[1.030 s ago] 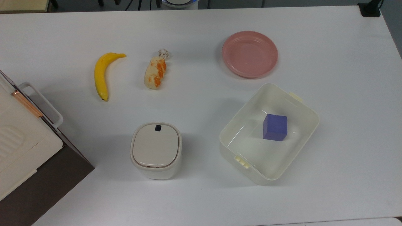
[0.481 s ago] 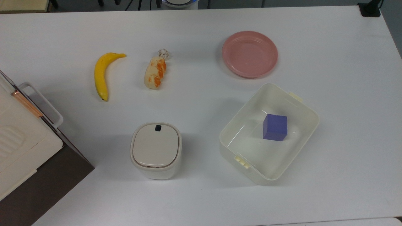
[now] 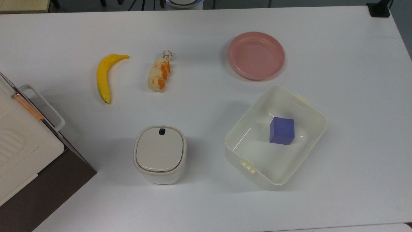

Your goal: Open the trash can

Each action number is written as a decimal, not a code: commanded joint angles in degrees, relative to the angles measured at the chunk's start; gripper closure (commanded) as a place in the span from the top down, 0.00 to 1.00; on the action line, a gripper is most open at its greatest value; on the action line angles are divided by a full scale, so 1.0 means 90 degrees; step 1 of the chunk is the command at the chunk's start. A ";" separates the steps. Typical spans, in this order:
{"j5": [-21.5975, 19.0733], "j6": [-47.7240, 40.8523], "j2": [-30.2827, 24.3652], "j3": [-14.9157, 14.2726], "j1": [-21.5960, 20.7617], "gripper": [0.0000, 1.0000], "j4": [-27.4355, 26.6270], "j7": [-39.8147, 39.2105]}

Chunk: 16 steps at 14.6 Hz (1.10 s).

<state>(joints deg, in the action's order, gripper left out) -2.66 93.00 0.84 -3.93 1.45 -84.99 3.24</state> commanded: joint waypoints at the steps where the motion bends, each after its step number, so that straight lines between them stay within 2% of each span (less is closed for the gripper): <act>1: 0.0013 -0.0040 -0.0054 -0.0023 -0.0024 1.00 -0.0049 0.0528; 14: 0.0051 -0.0070 -0.0054 -0.0003 -0.0024 1.00 -0.0059 0.0675; 15: 0.0022 -0.0060 -0.0054 -0.0013 -0.0015 0.81 -0.0059 0.0656; 16: -0.0016 -0.0040 -0.0045 -0.0013 -0.0024 0.43 -0.0059 0.0685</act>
<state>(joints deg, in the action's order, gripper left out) -2.66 93.00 0.84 -3.92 1.45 -84.99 8.20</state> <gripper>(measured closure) 0.018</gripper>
